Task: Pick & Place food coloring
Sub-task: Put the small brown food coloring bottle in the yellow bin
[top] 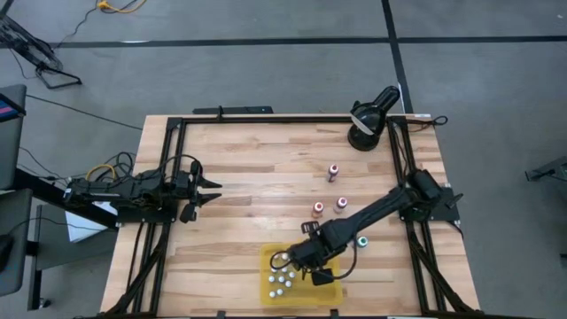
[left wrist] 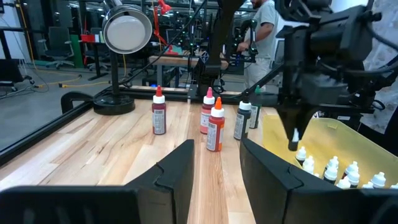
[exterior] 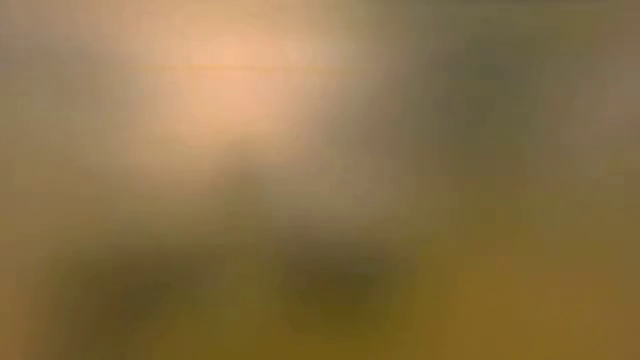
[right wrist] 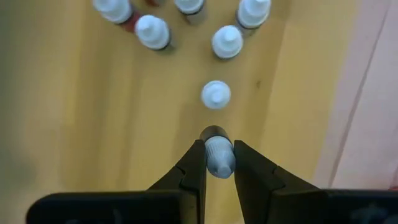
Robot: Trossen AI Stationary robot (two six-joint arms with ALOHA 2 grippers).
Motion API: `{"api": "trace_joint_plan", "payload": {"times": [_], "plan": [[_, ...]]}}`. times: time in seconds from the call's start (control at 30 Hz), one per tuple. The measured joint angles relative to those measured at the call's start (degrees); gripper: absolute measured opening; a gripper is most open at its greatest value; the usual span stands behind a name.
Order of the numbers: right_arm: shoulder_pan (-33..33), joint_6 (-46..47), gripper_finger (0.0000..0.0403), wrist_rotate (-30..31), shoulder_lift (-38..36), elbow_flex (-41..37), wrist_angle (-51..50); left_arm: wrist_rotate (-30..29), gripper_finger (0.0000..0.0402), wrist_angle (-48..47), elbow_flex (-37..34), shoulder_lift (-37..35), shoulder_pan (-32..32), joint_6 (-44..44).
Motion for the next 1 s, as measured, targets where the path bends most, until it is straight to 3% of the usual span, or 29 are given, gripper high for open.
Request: {"api": "trace_joint_plan", "payload": {"times": [0.37,0.67,1.0], "plan": [[-2.0,1.0,0.0052,1.2,0.0,-6.0,6.1,0.0,0.0121,0.0,0.0,0.0,0.0,0.0],[-2.0,0.9,0.0056,3.8,0.0,-6.4,6.8,0.0,0.0121,0.0,0.0,0.0,0.0,0.0],[-1.9,0.9,0.0135,4.0,0.0,-6.4,6.8,0.0,0.0121,0.0,0.0,0.0,0.0,0.0]]}}
